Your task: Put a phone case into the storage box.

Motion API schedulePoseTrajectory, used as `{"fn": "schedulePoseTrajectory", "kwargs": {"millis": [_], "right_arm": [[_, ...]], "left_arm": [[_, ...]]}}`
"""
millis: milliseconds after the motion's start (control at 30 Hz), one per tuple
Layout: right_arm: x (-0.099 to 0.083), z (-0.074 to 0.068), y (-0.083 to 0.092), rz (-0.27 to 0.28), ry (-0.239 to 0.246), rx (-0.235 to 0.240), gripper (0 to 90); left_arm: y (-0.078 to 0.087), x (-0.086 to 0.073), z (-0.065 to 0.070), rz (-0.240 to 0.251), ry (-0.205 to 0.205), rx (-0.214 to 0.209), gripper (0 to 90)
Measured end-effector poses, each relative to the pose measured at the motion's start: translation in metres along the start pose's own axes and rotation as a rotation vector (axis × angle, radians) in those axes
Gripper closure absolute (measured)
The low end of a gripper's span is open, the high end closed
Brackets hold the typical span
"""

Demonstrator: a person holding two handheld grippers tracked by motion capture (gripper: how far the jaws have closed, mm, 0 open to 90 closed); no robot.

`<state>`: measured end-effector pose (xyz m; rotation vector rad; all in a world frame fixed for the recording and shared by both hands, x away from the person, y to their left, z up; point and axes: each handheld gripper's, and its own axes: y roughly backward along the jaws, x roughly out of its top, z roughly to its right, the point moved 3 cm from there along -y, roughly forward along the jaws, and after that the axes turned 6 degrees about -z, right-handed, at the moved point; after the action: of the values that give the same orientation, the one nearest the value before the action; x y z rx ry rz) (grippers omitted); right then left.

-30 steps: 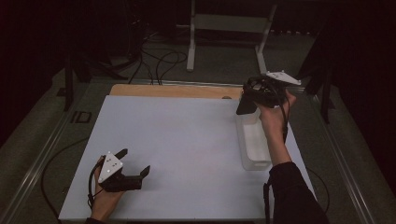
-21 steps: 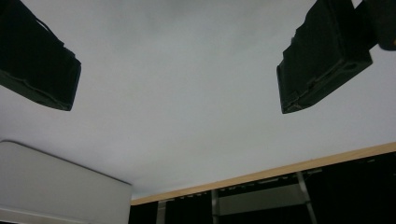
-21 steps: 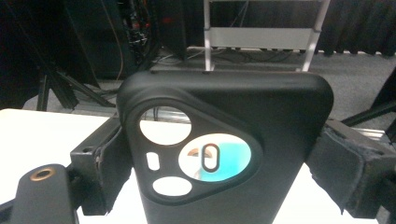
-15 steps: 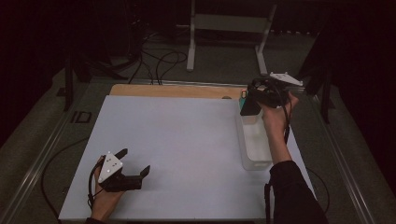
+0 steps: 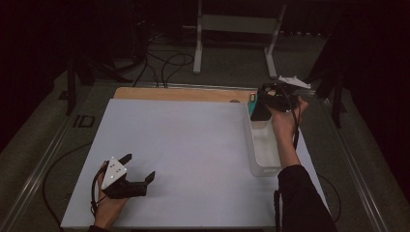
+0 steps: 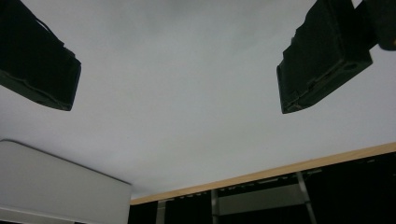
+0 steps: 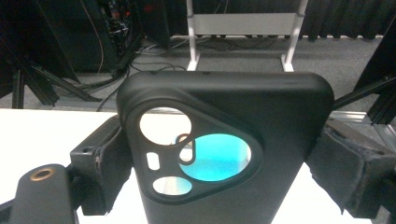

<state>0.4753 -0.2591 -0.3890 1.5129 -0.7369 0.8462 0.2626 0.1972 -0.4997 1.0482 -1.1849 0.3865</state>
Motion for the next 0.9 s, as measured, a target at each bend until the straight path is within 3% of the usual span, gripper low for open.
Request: {"fn": "schedulePoseTrajectory", "kwargs": {"millis": [333, 900], "right_arm": [[-0.010, 0.005, -0.015, -0.041, -0.004, -0.021, 13.6], [-0.023, 0.001, -0.041, -0.095, 0.006, -0.047, 13.2]], "left_arm": [[0.000, 0.000, 0.001, -0.002, -0.004, -0.002, 0.4], [-0.001, 0.000, 0.001, -0.001, -0.002, -0.007, 0.4]]}}
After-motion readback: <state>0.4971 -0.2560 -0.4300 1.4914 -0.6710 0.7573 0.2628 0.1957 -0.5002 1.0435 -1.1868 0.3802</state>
